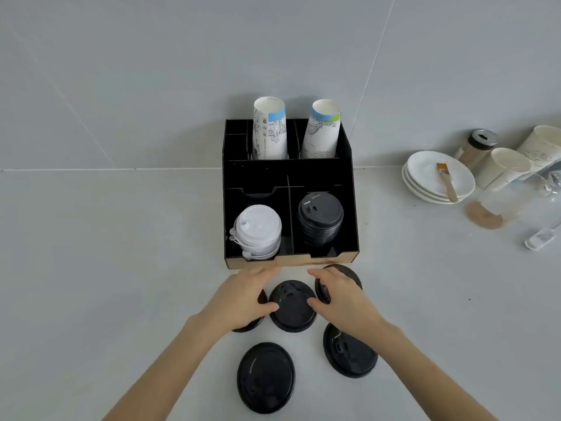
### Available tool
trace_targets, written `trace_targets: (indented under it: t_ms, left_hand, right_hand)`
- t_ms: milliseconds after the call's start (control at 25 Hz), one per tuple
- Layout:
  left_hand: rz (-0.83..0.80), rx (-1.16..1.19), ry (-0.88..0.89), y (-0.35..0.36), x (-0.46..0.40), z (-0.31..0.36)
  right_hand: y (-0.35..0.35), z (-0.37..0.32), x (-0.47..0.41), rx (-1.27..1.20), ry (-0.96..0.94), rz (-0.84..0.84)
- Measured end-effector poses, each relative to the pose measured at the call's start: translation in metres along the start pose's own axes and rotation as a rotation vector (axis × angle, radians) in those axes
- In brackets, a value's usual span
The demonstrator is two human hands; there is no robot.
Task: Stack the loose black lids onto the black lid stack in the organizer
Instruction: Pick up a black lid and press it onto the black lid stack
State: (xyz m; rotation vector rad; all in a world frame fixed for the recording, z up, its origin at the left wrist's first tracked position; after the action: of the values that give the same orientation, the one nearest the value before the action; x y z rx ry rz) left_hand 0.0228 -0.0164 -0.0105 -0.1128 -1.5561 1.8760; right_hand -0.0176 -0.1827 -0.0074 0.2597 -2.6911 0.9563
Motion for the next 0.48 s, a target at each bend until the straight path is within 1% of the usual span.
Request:
trace_targets:
  t_ms: [40, 240, 480]
  left_hand:
    - [-0.030, -0.025, 0.010, 0.003, -0.002, 0.001]
    - [-0.071, -0.053, 0.045, 0.024, -0.007, 0.002]
    - [-0.081, -0.143, 0.061, 0.041, -0.011, 0.003]
  right_hand:
    - [0.005, 0.003, -0.001, 0.009, 0.028, -0.012]
    - [0.025, 0.017, 0.001, 0.041, 0.082, -0.050]
    - [0.035, 0.021, 0.002, 0.093, 0.064, -0.015]
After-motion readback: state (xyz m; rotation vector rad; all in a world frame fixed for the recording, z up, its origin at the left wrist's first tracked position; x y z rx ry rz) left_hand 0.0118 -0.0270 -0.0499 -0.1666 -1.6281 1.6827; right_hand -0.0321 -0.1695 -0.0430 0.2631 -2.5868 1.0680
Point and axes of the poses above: each hand's wrist, its own x-axis away from the middle knuckle, its own y-axis out of the palm, z = x × y, the point moved 3 cm from there along -x, towards the middle knuckle, and after that the axes turned 14 degrees about -x, right-handed, at the moved point
